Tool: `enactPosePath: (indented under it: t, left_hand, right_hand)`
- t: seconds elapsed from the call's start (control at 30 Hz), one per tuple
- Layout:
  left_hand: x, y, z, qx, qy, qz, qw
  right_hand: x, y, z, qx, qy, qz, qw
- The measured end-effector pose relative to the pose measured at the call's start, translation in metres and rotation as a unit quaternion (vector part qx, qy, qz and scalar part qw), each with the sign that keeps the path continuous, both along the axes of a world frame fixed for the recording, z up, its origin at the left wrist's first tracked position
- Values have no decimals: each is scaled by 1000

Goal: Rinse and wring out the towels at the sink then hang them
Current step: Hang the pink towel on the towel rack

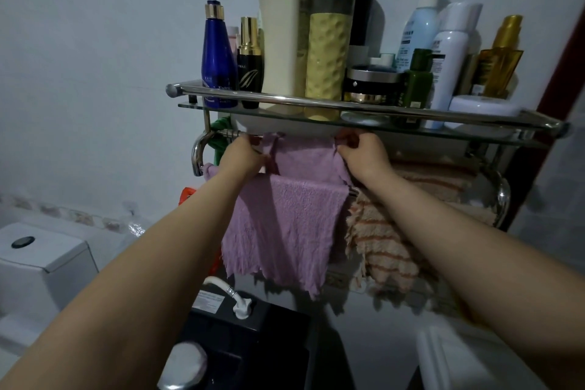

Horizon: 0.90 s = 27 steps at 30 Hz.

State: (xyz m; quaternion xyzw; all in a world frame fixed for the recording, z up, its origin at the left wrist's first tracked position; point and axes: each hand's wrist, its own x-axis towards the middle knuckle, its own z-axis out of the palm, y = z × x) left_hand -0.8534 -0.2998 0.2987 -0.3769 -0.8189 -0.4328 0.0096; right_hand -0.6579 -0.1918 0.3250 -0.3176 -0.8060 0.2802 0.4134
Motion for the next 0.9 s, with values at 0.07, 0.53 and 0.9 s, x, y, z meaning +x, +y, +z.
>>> enactPosePath:
  t: [0.07,0.53,0.9]
  left_hand:
    - [2,1,3,45,-24,-2,999]
    - [-11,6,19,142,-272,-41,951]
    - [-34,1,20,215,-252,35,943]
  right_hand:
    - [0,2,1,19,-20,0,1000]
    - [-2,19,2,109,-245,-126,955]
    - [9,17,-9,96,-112,-78,986]
